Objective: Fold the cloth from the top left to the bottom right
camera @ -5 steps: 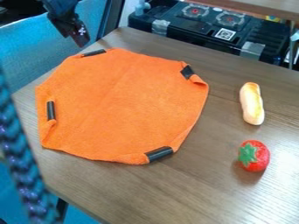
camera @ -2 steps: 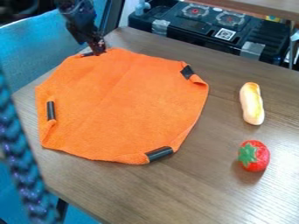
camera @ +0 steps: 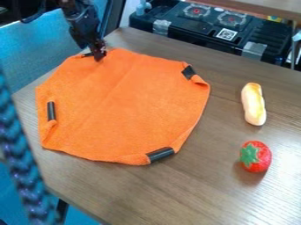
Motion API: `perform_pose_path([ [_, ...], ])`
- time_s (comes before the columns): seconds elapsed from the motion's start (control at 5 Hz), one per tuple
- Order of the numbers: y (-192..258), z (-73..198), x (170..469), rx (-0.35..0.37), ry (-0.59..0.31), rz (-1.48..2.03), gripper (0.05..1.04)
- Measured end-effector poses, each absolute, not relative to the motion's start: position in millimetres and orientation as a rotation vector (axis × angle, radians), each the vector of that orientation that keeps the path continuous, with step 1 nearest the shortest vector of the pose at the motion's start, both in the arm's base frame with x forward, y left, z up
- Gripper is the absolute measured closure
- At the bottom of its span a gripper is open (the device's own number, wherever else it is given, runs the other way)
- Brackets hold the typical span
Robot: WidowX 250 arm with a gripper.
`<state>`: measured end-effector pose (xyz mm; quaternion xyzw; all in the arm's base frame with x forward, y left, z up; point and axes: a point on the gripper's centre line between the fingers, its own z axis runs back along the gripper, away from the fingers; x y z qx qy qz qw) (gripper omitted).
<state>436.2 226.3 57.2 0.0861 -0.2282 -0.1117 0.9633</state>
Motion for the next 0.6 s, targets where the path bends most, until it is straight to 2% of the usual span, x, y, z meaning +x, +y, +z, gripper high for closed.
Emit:
perform_pose_path([
  [0.4, 230.7, 48.1, 441.2, 0.186, -0.427, -0.203, 0.703],
  [0.6, 231.5, 48.2, 442.9, 0.177, -0.426, -0.198, 0.914],
])
